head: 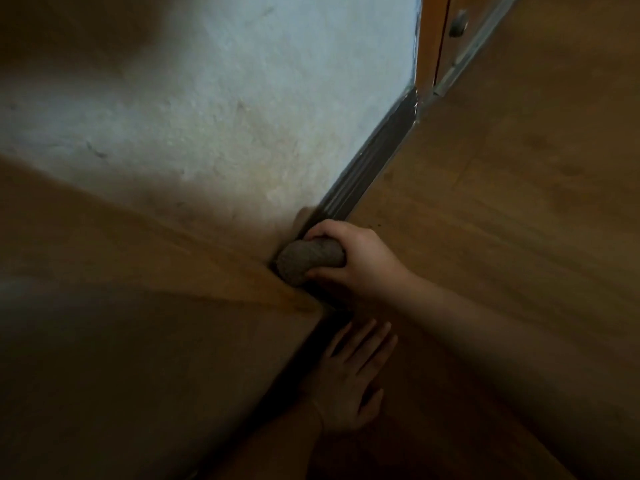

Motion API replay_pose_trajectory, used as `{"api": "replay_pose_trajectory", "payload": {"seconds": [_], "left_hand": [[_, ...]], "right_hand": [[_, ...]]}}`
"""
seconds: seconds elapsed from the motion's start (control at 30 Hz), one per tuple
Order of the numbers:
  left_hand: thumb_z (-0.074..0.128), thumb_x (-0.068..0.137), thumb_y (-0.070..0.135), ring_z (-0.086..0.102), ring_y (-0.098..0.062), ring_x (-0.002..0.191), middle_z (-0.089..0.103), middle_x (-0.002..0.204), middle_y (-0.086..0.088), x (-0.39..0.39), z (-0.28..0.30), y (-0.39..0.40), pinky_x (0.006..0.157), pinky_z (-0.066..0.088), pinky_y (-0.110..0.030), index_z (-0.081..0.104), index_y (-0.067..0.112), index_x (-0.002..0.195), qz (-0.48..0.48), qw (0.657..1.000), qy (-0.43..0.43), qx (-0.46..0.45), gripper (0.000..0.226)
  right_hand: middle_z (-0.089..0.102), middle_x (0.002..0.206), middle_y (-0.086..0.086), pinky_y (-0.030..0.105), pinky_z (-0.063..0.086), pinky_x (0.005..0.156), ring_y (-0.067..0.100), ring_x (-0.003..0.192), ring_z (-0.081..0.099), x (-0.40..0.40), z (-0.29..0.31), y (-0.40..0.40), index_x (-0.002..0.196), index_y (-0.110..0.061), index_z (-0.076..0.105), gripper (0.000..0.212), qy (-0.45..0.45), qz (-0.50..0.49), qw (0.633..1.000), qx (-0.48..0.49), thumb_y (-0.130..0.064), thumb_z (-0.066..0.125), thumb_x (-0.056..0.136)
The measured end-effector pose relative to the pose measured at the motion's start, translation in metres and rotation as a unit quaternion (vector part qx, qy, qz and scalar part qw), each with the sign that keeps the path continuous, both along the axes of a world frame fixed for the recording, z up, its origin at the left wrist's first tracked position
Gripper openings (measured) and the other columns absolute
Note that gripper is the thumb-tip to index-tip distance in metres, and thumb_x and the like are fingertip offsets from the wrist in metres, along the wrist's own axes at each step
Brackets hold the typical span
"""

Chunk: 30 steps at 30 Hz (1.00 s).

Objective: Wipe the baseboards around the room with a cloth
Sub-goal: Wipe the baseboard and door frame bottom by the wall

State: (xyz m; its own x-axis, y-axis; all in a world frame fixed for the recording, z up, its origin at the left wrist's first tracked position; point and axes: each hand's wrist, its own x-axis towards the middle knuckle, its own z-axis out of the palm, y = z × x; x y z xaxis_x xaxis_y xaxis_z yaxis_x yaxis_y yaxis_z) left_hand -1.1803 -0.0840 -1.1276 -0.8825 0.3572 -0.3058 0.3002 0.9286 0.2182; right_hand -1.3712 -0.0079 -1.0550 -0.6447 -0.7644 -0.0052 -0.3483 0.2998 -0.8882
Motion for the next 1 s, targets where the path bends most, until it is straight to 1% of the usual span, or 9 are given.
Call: {"api": "replay_pose_trajectory", "payload": {"seconds": [0.17, 0.3, 0.43, 0.6, 0.7, 0.77, 0.83, 0.93, 1.0], "left_hand": [[0.044, 0.090, 0.048, 0.012, -0.023, 0.154, 0.012, 0.167, -0.004, 0.001, -0.001, -0.002, 0.117, 0.018, -0.047, 0.017, 0.017, 0.159, -0.011, 1.000, 0.012, -0.004, 0.080], [0.042, 0.094, 0.048, 0.009, -0.021, 0.154, 0.008, 0.168, -0.002, 0.001, 0.000, -0.002, 0.119, 0.014, -0.044, 0.014, 0.018, 0.160, -0.003, 1.000, 0.015, 0.001, 0.077], [0.042, 0.093, 0.050, 0.007, -0.021, 0.154, 0.006, 0.168, -0.001, 0.002, 0.002, -0.001, 0.118, 0.014, -0.044, 0.011, 0.019, 0.160, -0.005, 1.000, 0.001, -0.006, 0.080], [0.047, 0.088, 0.052, 0.011, -0.020, 0.154, 0.011, 0.167, 0.000, 0.002, 0.000, -0.001, 0.116, 0.017, -0.043, 0.016, 0.019, 0.160, -0.002, 1.000, 0.000, -0.022, 0.085], [0.051, 0.083, 0.054, 0.017, -0.019, 0.152, 0.018, 0.166, 0.000, 0.001, 0.001, 0.000, 0.113, 0.023, -0.041, 0.024, 0.019, 0.158, -0.008, 0.999, 0.003, -0.032, 0.087], [0.052, 0.083, 0.055, 0.018, -0.019, 0.152, 0.020, 0.166, 0.001, 0.000, 0.001, 0.000, 0.113, 0.023, -0.041, 0.026, 0.020, 0.158, -0.008, 1.000, 0.006, -0.029, 0.086], [0.053, 0.082, 0.055, 0.021, -0.019, 0.151, 0.023, 0.165, 0.000, 0.000, 0.000, 0.000, 0.112, 0.024, -0.041, 0.030, 0.020, 0.156, -0.010, 0.999, 0.010, -0.032, 0.086], [0.054, 0.080, 0.055, 0.021, -0.019, 0.151, 0.024, 0.165, 0.000, 0.000, -0.001, 0.001, 0.112, 0.024, -0.041, 0.032, 0.020, 0.156, -0.009, 1.000, 0.010, -0.026, 0.086], [0.053, 0.081, 0.054, 0.019, -0.019, 0.152, 0.019, 0.166, 0.000, 0.002, -0.003, 0.000, 0.113, 0.023, -0.042, 0.029, 0.020, 0.157, -0.008, 1.000, 0.009, -0.022, 0.087]], "right_hand": [[0.063, 0.112, -0.005, 0.027, 0.048, 0.085, 0.013, 0.101, 0.059, -0.008, 0.001, -0.008, 0.115, -0.028, 0.061, 0.044, 0.015, -0.041, 0.999, -0.001, -0.032, 0.082, 0.077], [0.065, 0.113, -0.005, 0.023, 0.047, 0.087, 0.010, 0.103, 0.059, -0.039, 0.014, 0.002, 0.115, -0.027, 0.062, 0.047, 0.013, -0.077, 0.997, 0.029, -0.029, 0.085, 0.074], [0.063, 0.110, -0.008, 0.018, 0.041, 0.085, 0.004, 0.100, 0.053, -0.089, 0.027, 0.021, 0.114, -0.026, 0.062, 0.048, 0.030, -0.126, 0.989, 0.075, -0.027, 0.086, 0.072], [0.060, 0.117, -0.001, 0.024, 0.043, 0.088, 0.016, 0.111, 0.054, -0.162, 0.044, 0.043, 0.116, -0.022, 0.060, 0.051, 0.059, -0.200, 0.968, 0.137, -0.023, 0.086, 0.072], [0.054, 0.111, -0.004, 0.027, 0.041, 0.088, 0.019, 0.112, 0.051, -0.186, 0.050, 0.047, 0.118, -0.024, 0.060, 0.053, 0.066, -0.177, 0.965, 0.180, -0.022, 0.086, 0.072], [0.057, 0.119, -0.001, 0.030, 0.043, 0.091, 0.022, 0.116, 0.052, -0.195, 0.050, 0.048, 0.121, -0.024, 0.058, 0.055, 0.080, -0.169, 0.964, 0.191, -0.023, 0.085, 0.073], [0.055, 0.130, 0.005, 0.033, 0.045, 0.096, 0.024, 0.123, 0.052, -0.208, 0.047, 0.059, 0.129, -0.021, 0.054, 0.059, 0.061, -0.245, 0.951, 0.176, -0.023, 0.082, 0.077], [0.053, 0.133, 0.006, 0.031, 0.046, 0.099, 0.023, 0.125, 0.052, -0.231, 0.044, 0.086, 0.133, -0.015, 0.048, 0.061, -0.018, -0.433, 0.892, 0.130, -0.026, 0.079, 0.082], [0.054, 0.128, 0.002, 0.029, 0.047, 0.097, 0.018, 0.120, 0.053, -0.226, 0.039, 0.092, 0.129, -0.014, 0.048, 0.057, -0.015, -0.454, 0.884, 0.108, -0.027, 0.078, 0.082]]}}
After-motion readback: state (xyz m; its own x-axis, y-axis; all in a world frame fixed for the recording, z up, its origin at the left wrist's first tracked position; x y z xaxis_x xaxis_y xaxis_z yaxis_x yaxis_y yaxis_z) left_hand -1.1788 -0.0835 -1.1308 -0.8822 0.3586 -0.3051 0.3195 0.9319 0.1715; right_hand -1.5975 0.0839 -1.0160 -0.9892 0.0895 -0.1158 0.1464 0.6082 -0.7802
